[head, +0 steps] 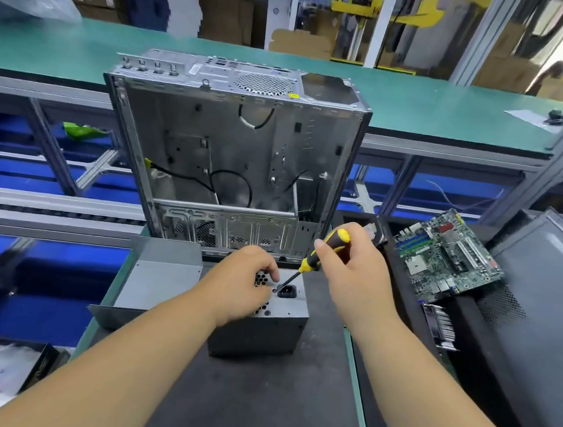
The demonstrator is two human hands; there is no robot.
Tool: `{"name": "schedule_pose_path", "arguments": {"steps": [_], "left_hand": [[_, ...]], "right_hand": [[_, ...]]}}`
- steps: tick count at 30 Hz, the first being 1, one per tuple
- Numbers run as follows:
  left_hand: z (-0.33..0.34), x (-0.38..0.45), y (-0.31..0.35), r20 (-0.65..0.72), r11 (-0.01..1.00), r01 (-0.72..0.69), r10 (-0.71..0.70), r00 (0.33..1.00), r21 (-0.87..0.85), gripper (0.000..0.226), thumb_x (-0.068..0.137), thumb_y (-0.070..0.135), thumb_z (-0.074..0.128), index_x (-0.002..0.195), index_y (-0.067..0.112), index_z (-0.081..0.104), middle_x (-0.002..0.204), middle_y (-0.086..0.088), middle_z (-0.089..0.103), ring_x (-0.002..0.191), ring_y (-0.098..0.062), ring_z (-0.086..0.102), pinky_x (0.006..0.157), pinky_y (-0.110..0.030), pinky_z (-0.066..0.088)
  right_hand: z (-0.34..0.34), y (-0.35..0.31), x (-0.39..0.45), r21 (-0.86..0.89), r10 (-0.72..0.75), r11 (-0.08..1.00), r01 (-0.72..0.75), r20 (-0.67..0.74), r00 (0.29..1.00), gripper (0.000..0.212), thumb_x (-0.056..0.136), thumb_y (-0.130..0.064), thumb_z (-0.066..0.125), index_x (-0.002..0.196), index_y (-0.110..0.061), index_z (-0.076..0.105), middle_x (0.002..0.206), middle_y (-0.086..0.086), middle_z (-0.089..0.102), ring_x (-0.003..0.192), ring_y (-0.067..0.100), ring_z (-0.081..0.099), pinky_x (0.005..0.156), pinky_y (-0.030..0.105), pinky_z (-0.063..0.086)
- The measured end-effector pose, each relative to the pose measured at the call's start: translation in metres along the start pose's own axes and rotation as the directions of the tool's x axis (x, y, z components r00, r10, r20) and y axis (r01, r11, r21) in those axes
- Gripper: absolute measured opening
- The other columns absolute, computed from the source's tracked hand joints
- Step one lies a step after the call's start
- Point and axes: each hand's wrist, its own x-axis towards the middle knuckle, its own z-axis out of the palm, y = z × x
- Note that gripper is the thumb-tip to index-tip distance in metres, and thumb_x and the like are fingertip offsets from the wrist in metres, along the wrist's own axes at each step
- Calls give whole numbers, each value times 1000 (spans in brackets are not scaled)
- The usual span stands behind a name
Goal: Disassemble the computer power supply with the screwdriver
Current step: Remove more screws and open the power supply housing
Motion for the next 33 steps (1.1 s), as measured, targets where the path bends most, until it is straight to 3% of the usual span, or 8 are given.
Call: {"name": "schedule_pose_path", "arguments": {"steps": [8,12,17,33], "left_hand": [[7,1,-15,33,997,-61,62,998,-37,26,74,16,62,85,39,56,109,19,49,109,-6,49,94,-33,44],[9,0,-16,0,998,-55,55,998,-30,23,73,21,66,86,37,57,109,21,47,107,-4,48,89,-31,45],[7,-2,-16,-18,997,-51,50,999,-59,22,72,20,67,86,36,61,110,22,49,105,-2,48,78,-24,41],[6,-1,-18,8,998,-53,53,999,-41,18,73,24,66,85,36,60,111,22,47,102,-8,49,79,-32,48]], "right_hand": [[12,-8,-7,-165,6,986,-16,-62,998,21,94,-33,61,81,-25,46,70,-10,62,61,8,51,56,31,38],[13,-13,-9,-237,-26,972,11,-60,998,19,93,-31,61,82,-25,46,69,-17,58,60,9,49,54,30,34],[14,-22,-12,-267,-32,963,18,-48,998,17,93,-30,59,85,-22,47,73,-2,63,67,21,53,62,40,46],[23,-30,-17,-361,-50,932,27,-56,997,15,94,-30,58,87,-23,46,76,-5,67,69,13,57,63,34,47]]}}
